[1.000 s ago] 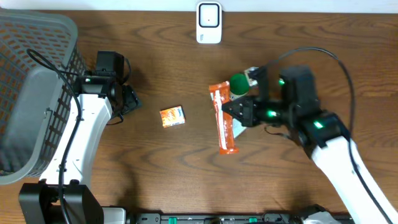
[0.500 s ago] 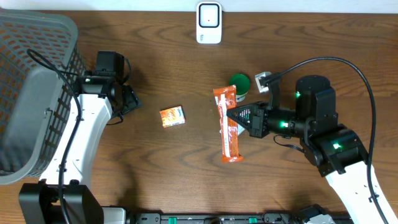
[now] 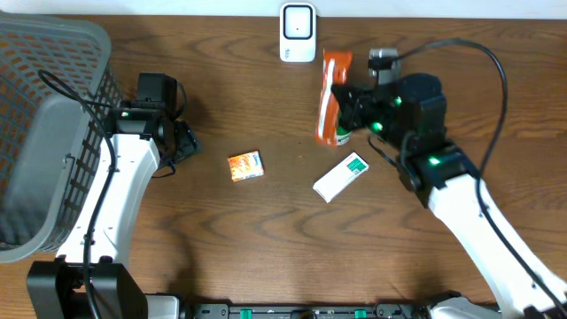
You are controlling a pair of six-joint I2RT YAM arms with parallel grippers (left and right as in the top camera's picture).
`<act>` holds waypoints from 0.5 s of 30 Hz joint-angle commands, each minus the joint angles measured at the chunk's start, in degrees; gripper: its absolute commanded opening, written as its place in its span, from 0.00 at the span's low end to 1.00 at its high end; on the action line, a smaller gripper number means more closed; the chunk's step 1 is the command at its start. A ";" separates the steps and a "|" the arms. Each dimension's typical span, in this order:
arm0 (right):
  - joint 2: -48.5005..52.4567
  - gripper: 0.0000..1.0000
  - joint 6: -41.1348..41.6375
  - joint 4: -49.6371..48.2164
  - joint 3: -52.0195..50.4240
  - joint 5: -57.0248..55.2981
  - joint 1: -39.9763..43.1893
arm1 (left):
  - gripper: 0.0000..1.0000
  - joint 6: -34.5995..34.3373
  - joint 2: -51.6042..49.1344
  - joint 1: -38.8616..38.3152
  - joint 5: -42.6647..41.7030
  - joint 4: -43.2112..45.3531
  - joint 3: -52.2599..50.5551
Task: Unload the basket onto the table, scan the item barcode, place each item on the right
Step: 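Raise the TOP bar to the white scanner with the right gripper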
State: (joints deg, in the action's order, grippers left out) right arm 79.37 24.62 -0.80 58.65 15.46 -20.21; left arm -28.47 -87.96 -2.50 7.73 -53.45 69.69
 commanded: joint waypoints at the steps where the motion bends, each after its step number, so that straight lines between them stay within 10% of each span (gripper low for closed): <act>1: 4.55 0.01 -6.27 -7.39 0.42 -12.50 -1.55 | 0.86 0.17 -0.02 0.20 0.90 -0.11 -0.48; 15: 30.97 0.01 -43.23 -17.88 25.99 -30.23 -6.64 | 0.86 0.17 -0.02 0.20 0.90 -0.11 -0.48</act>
State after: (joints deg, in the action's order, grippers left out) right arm 104.64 -6.44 -18.28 76.84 -9.78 -25.85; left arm -28.47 -87.96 -2.50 7.73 -53.49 69.67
